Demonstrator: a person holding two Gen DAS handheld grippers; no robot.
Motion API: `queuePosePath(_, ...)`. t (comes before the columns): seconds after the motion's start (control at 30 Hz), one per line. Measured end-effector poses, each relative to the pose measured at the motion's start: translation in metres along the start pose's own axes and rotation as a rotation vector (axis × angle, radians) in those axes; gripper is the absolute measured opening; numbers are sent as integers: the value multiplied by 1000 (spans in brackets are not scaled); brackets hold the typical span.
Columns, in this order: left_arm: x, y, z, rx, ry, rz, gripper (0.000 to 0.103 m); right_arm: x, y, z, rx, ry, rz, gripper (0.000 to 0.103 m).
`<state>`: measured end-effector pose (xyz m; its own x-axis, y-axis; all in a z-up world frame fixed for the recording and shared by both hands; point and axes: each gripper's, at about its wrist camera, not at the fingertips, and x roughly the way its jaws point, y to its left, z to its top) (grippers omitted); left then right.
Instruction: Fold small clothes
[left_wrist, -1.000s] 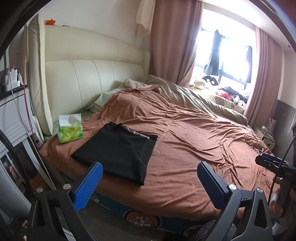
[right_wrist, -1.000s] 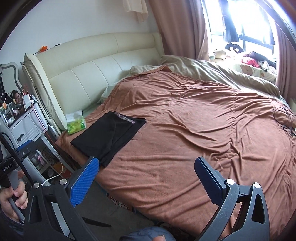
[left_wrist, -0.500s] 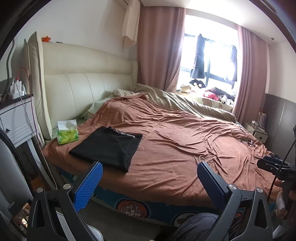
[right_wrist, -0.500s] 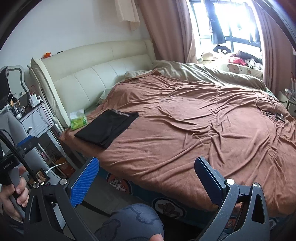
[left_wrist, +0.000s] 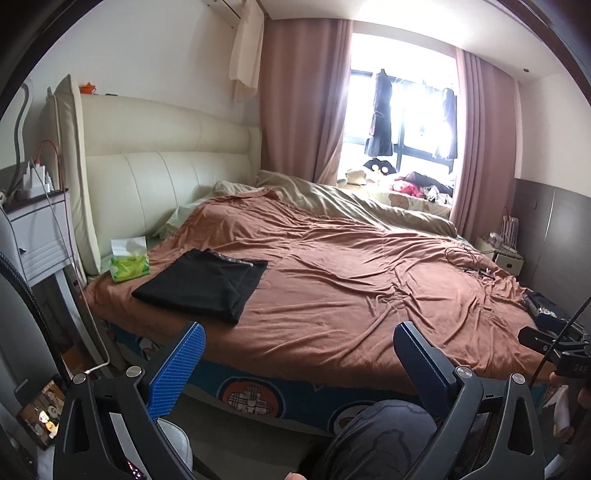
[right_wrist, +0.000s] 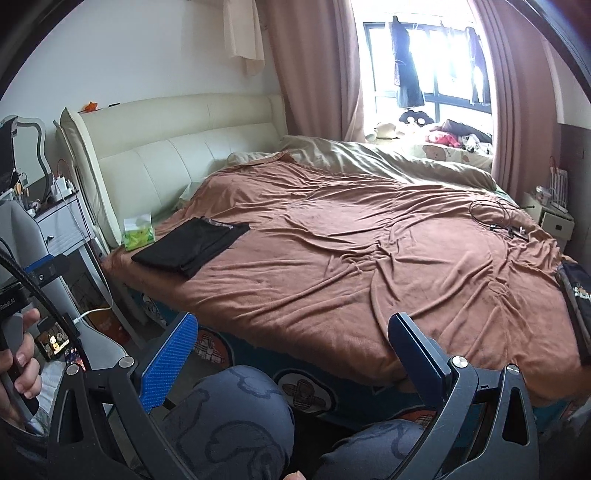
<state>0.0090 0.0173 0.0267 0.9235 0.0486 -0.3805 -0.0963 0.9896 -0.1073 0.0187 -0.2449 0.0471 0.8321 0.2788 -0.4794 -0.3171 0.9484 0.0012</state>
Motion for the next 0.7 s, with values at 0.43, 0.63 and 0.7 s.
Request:
queuePosePath(0.43, -24, -18, -18, 41, -18, -34, 103, -25, 3, -25, 8, -34, -23, 103)
queuePosePath(0.63, -31, -22, -20, 44, -23, -40, 103, -31, 1, -30, 26, -51, -27, 103)
queuePosePath(0.7, -33, -22, -20, 41, -22, -46, 103, -32, 1, -30, 26, -51, -24, 103)
